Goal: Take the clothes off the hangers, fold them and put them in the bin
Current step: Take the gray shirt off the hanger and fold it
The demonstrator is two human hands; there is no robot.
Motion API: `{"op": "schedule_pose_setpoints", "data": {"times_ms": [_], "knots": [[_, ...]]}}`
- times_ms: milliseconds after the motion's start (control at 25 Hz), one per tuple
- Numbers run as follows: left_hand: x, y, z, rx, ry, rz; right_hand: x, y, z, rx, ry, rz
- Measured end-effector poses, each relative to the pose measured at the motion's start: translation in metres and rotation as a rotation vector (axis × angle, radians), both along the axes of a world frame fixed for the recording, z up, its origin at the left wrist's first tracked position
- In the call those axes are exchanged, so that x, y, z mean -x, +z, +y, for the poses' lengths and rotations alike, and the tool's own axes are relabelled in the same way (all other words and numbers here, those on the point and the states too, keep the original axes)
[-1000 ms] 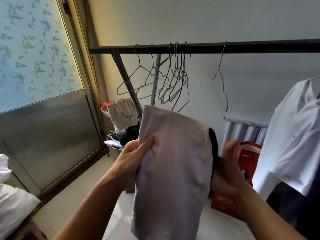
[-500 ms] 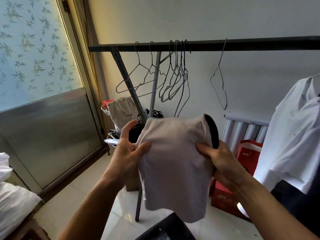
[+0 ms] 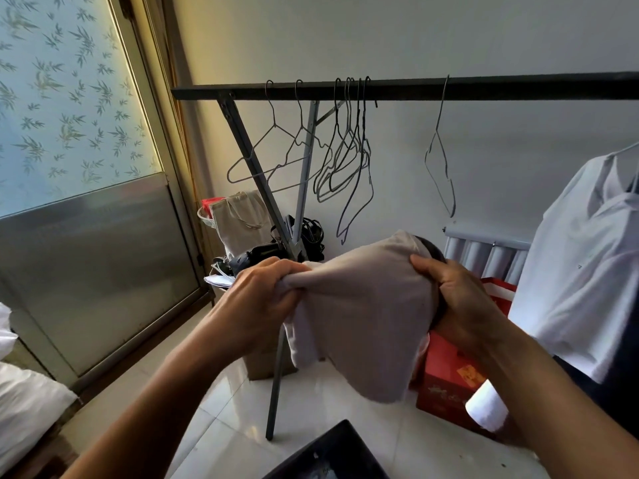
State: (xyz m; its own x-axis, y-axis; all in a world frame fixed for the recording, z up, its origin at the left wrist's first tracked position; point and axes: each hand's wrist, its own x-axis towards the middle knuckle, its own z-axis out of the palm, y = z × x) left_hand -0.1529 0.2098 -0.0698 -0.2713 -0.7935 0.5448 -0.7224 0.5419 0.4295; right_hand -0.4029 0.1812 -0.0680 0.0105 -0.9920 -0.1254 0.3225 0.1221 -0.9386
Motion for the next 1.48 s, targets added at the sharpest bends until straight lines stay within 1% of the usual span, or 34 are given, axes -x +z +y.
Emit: {"op": "schedule_pose_setpoints", "data": {"times_ms": [40, 120, 160, 200, 280, 320, 400, 520, 640, 760, 880, 960, 1040, 1080, 1200, 1320, 1400, 1440, 1480], "knots": [[-0.003, 0.003, -0.001, 0.014, -0.005, -0.021, -0.002, 0.001, 0.000, 0.032, -0.018, 0.011], [-0.009, 0.006, -0.003, -0.001, -0.016, 0.032, -0.006, 0.001, -0.002, 0.096, -0.083, 0.028], [-0.010, 0.005, -0.003, -0.041, -0.040, 0.122, -0.009, 0.002, -0.003, 0.120, -0.129, 0.035], [-0.009, 0.004, -0.003, -0.121, -0.092, 0.273, -0.013, 0.002, -0.005, 0.130, -0.180, 0.044], [-0.004, -0.001, 0.001, -0.350, -0.213, 0.624, -0.018, 0.000, -0.010, 0.110, -0.289, 0.092], [0.000, -0.005, 0.003, -0.447, -0.220, 0.759, -0.021, -0.001, -0.013, 0.104, -0.342, 0.133], [0.005, -0.011, 0.006, -0.573, -0.190, 0.935, -0.024, 0.000, -0.018, 0.129, -0.438, 0.246], [0.011, -0.015, 0.009, -0.616, -0.140, 1.145, -0.028, 0.001, -0.023, 0.212, -0.518, 0.399], [0.010, -0.019, 0.009, -0.670, -0.095, 1.265, -0.033, -0.001, -0.031, 0.251, -0.520, 0.506], [0.006, -0.030, 0.008, -0.728, -0.059, 1.313, -0.040, -0.007, -0.041, 0.236, -0.491, 0.604], [0.000, -0.043, 0.008, -0.826, -0.011, 1.364, -0.048, -0.014, -0.044, 0.222, -0.447, 0.689], [-0.005, -0.052, 0.009, -0.870, 0.010, 1.391, -0.053, -0.025, -0.048, 0.192, -0.407, 0.710], [-0.013, -0.059, 0.011, -0.890, 0.053, 1.434, -0.061, -0.041, -0.049, 0.159, -0.317, 0.641], [-0.020, -0.064, 0.011, -0.895, 0.073, 1.464, -0.067, -0.048, -0.046, 0.109, -0.243, 0.555], [-0.042, -0.077, 0.013, -0.905, 0.118, 1.534, -0.083, -0.096, -0.034, -0.249, 0.045, 0.193], [-0.070, -0.098, 0.010, -0.904, 0.215, 1.496, -0.099, -0.134, -0.018, -0.470, 0.256, -0.075], [-0.087, -0.115, 0.008, -0.884, 0.302, 1.418, -0.108, -0.144, -0.014, -0.438, 0.373, -0.196], [-0.094, -0.123, 0.007, -0.873, 0.338, 1.390, -0.114, -0.147, -0.015, -0.405, 0.408, -0.180], [-0.101, -0.131, 0.007, -0.865, 0.363, 1.374, -0.123, -0.150, -0.016, -0.372, 0.430, -0.115]]}}
